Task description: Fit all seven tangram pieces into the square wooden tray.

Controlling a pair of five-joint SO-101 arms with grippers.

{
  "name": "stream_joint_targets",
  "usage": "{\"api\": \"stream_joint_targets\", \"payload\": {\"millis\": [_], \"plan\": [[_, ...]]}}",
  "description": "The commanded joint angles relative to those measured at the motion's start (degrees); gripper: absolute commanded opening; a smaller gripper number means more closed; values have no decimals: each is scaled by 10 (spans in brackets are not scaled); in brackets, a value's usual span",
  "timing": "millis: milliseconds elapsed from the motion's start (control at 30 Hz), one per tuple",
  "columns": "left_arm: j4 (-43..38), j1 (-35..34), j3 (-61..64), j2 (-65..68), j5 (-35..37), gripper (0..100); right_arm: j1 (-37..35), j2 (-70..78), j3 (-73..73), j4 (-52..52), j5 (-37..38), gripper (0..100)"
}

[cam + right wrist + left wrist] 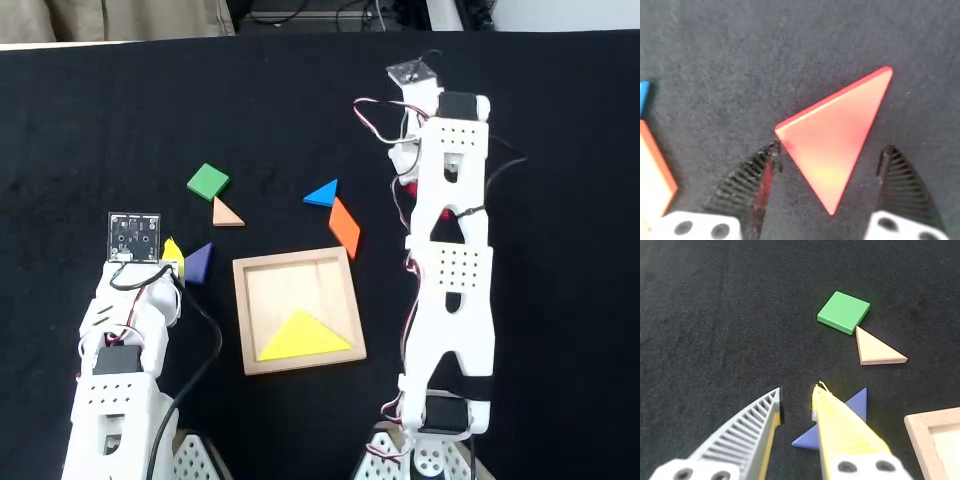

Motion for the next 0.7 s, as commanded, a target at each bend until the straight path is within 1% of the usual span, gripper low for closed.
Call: {"api": "stream_joint_targets", "payload": {"millis": [0,133,200,300,433,600,667], "plan": [[-13,5,-4,-6,-4,116,-27,-36,-27,-41,-5,297],[-13,5,-4,-6,-4,116,-12,-2,-23,-155,-2,296],[-13,5,-4,-6,-4,116,-5,15,-24,-164,4,296],[-13,5,-4,-6,-4,116,3,39,-22,-139,54,296],[-13,5,-4,-6,-4,116,16,65,-29,-62,120,296],[-13,5,-4,-6,-4,116,34,58,-43,25,146,296],[-13,5,-4,-6,-4,116,40,44,-13,22,157,296]]}}
